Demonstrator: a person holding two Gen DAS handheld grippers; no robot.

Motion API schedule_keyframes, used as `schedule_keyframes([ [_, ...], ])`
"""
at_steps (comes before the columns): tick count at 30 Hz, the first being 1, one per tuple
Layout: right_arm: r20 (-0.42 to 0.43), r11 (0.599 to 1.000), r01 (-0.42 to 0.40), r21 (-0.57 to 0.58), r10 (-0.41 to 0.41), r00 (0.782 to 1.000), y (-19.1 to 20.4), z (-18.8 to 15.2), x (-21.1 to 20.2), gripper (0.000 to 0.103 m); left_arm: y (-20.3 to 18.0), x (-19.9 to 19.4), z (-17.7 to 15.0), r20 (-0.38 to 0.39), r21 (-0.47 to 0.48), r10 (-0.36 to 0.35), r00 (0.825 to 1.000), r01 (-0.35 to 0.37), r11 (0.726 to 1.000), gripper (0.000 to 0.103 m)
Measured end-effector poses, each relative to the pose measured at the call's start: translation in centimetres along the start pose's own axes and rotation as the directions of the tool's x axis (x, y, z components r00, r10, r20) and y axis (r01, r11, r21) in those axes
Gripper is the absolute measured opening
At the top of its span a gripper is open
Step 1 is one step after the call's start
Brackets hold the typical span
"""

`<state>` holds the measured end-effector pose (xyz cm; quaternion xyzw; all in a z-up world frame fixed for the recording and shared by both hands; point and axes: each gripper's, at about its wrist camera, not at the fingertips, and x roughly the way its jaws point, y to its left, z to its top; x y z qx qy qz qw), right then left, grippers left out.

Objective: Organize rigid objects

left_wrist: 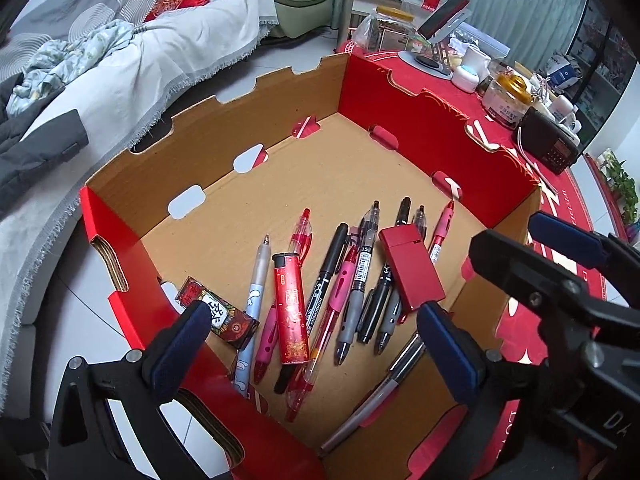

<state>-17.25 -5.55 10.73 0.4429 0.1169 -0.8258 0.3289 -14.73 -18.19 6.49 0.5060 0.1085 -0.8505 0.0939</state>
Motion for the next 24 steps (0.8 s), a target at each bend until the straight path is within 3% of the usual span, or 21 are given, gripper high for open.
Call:
schedule_keyframes([
  [11,0.0,1.0,0.001,0.003,-0.001,1.0,0.09,-0.07,0.14,0.068,0.25,-0.51,-0.01,0.005,-0.024,-0.029,1.0,0.029,0.999,0.102],
  [24,0.001,1.0,0.001,0.025,-0.001,1.0,-0.16,-0.05,-0.01,0.068,0.08,-0.48,-0.1,-0.001,-0.01,-0.015,1.0,0.015,1.0,0.102],
])
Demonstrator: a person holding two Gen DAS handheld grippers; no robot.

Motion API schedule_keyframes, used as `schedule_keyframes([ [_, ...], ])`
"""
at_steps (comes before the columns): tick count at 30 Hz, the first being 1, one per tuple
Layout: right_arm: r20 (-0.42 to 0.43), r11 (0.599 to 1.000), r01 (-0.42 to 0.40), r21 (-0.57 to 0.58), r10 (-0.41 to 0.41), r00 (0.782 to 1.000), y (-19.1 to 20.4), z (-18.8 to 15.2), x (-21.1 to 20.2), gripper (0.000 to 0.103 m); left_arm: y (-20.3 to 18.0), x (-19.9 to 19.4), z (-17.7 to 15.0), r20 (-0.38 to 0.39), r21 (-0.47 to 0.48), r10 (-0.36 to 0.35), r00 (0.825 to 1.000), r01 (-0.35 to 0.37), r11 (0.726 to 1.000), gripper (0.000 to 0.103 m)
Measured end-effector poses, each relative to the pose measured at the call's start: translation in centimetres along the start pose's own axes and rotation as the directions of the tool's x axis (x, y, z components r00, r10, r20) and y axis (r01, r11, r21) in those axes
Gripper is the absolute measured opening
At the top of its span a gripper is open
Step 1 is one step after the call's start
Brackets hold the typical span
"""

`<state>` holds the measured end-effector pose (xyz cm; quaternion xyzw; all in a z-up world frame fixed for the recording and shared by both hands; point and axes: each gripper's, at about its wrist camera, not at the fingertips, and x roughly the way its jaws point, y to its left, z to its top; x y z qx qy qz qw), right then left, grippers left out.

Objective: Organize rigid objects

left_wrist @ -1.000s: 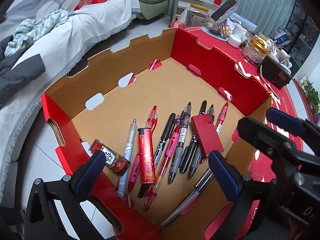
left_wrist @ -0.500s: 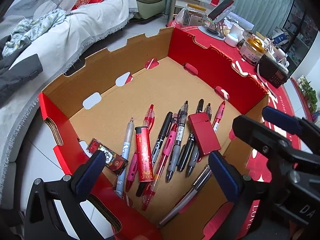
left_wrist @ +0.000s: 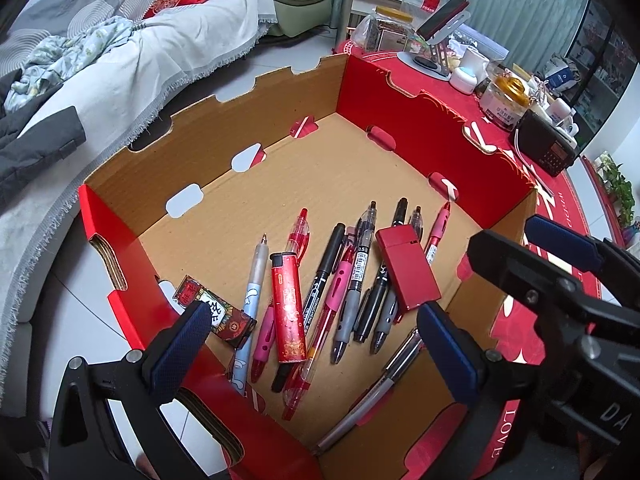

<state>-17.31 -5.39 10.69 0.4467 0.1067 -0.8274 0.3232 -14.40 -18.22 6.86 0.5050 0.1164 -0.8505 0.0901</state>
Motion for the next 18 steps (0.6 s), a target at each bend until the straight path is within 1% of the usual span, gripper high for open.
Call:
schedule_keyframes([
  [9,0.007,1.0,0.0,0.001,0.0,1.0,0.0,0.1,-0.2,0.068,0.0,-0.2,0.0,0.01,0.003,0.008,1.0,-0.008,1.0,0.102],
  [13,0.007,1.0,0.002,0.004,-0.002,1.0,0.0,0.1,-0.2,0.068,0.2,-0.7,-0.3,0.041,-0.014,0.003,0.999,-0.003,1.0,0.102],
  [18,0.012,1.0,0.001,0.01,-0.001,1.0,-0.2,0.0,-0.6,0.068,0.1,-1.0,-0.2,0.036,-0.01,0.023,0.999,-0.022,1.0,0.102],
])
